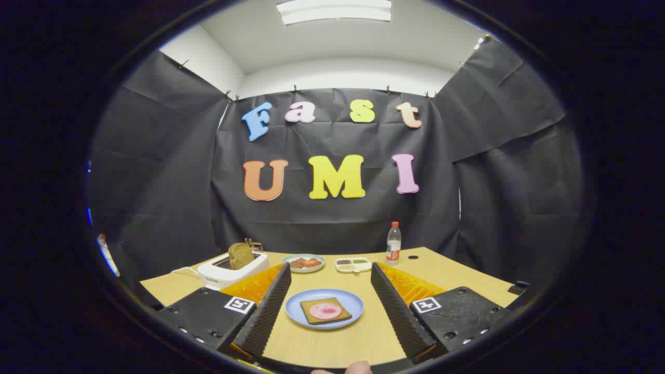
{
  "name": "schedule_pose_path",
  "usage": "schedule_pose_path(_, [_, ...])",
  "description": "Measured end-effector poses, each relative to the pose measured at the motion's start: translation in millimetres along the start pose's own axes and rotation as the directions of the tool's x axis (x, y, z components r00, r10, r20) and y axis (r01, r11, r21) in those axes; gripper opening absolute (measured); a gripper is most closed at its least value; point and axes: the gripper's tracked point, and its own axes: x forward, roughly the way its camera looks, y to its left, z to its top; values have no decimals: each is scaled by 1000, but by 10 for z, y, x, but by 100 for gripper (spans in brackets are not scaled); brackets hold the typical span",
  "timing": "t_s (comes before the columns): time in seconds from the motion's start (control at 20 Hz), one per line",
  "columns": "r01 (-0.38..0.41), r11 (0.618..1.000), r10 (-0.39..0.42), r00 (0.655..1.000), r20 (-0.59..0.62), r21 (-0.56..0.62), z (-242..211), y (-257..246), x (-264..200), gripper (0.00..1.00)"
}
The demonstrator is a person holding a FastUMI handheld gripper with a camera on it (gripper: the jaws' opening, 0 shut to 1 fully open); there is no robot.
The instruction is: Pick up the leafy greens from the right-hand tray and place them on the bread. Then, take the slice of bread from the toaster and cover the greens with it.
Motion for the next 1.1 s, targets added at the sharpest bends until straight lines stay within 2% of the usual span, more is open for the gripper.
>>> schedule_pose_path(1.1, [-28,1000,27,999,-30,-3,-68,110,5,95])
